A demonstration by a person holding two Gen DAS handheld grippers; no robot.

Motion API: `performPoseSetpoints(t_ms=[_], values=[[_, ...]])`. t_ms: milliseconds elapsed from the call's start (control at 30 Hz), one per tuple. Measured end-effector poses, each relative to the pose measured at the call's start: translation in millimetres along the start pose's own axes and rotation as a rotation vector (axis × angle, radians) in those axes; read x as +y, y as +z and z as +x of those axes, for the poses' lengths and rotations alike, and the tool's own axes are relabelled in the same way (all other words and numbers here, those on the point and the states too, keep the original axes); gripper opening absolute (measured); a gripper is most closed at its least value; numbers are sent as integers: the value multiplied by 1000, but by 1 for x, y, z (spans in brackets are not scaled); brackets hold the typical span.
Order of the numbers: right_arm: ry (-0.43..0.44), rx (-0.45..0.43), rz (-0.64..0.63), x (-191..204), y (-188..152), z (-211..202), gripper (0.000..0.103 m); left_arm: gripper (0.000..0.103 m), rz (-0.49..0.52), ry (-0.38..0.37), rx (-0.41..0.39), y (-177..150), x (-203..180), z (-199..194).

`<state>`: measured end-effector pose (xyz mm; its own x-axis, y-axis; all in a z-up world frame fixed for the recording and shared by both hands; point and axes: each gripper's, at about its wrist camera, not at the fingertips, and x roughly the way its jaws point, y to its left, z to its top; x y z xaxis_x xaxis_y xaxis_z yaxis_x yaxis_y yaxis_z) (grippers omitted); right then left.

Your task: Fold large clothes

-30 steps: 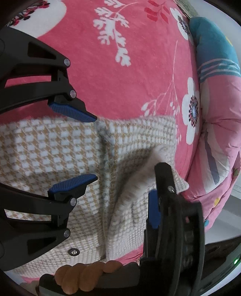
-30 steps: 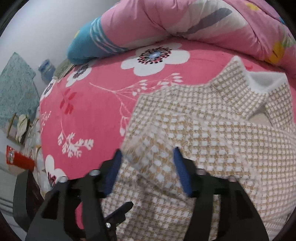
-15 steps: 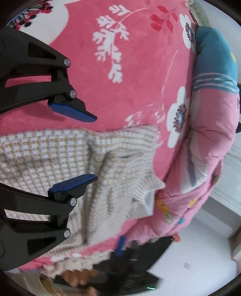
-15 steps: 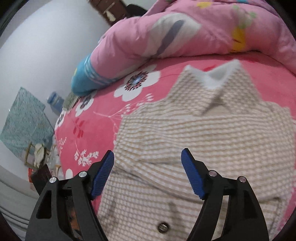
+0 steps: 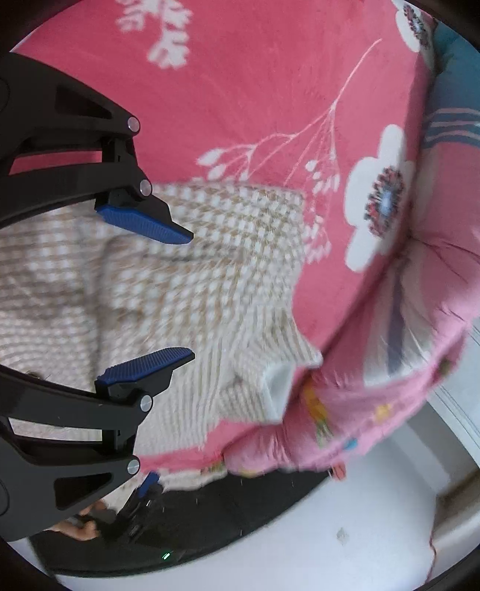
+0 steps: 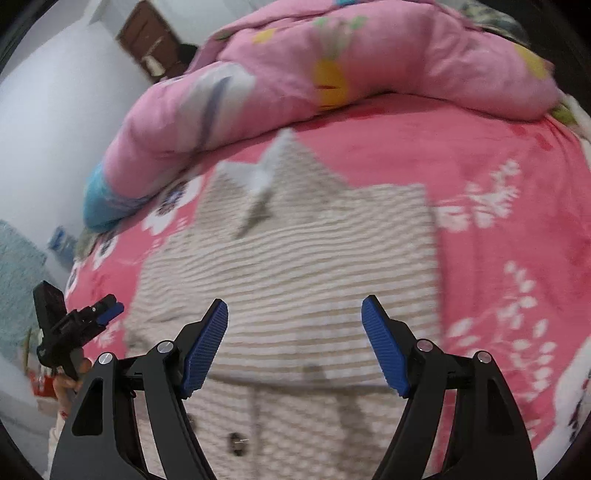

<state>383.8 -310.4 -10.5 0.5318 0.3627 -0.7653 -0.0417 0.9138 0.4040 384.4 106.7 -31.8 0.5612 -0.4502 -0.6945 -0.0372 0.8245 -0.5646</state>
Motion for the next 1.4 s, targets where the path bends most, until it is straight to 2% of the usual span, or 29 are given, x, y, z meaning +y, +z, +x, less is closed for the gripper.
performPoseSetpoints(t_ms=[33, 67, 133, 200, 300, 367, 467, 533, 667, 733, 800, 867, 933, 1033, 1100, 1233, 1267, 1300, 1333, 1400], values=[[-6, -1, 26, -12, 2, 1, 73, 53, -7, 22, 26, 4, 0, 10], [-10, -1, 47, -22, 3, 2, 73, 45, -10, 36, 49, 7, 2, 20], [-20, -2, 79, -39, 4, 4, 73, 38, 2, 61, 83, 10, 0, 31], [-28, -4, 100, -51, 6, 7, 73, 19, 38, 74, 83, 11, -5, 34], [-35, -10, 123, -67, 8, 10, 73, 12, 112, 56, 56, 17, -27, 28], [-37, -19, 143, -78, 8, 11, 73, 11, 160, 44, 4, 26, -45, 19], [-37, -27, 172, -89, 10, 16, 73, 11, 232, 16, -126, 42, -71, -8], [-37, -21, 174, -93, 8, 20, 73, 11, 240, 27, -176, 45, -71, -17], [-43, -1, 160, -96, 5, 33, 73, 11, 208, 111, -89, 27, -28, 5], [-43, 2, 162, -98, 8, 42, 73, 11, 178, 111, -43, 14, -6, 15], [-38, 2, 169, -99, 14, 50, 72, 11, 164, 88, -47, 1, 6, 15], [-37, 1, 157, -95, 20, 55, 61, 11, 161, 67, -61, -2, 9, 10], [-49, -1, 121, -88, 30, 60, 30, 11, 175, 66, -75, -3, 7, 6], [-102, -29, 46, -75, 42, 66, 17, 11, 239, 115, -94, -7, -4, 6], [-133, -48, 11, -72, 44, 71, 16, 11, 253, 146, -97, -11, -5, 10], [-184, -16, -16, -80, 45, 94, 17, 16, 242, 173, -94, -14, 4, 19], [-191, -17, -22, -79, 46, 93, 18, 20, 233, 174, -100, -13, 6, 17], [-197, -17, -29, -78, 48, 90, 26, 23, 223, 173, -103, -12, 7, 15], [-224, -19, -43, -76, 50, 85, 30, 24, 212, 172, -127, -11, 8, 6], [-276, -58, -81, -66, 51, 66, 30, 24, 225, 190, -193, -11, 5, -14]])
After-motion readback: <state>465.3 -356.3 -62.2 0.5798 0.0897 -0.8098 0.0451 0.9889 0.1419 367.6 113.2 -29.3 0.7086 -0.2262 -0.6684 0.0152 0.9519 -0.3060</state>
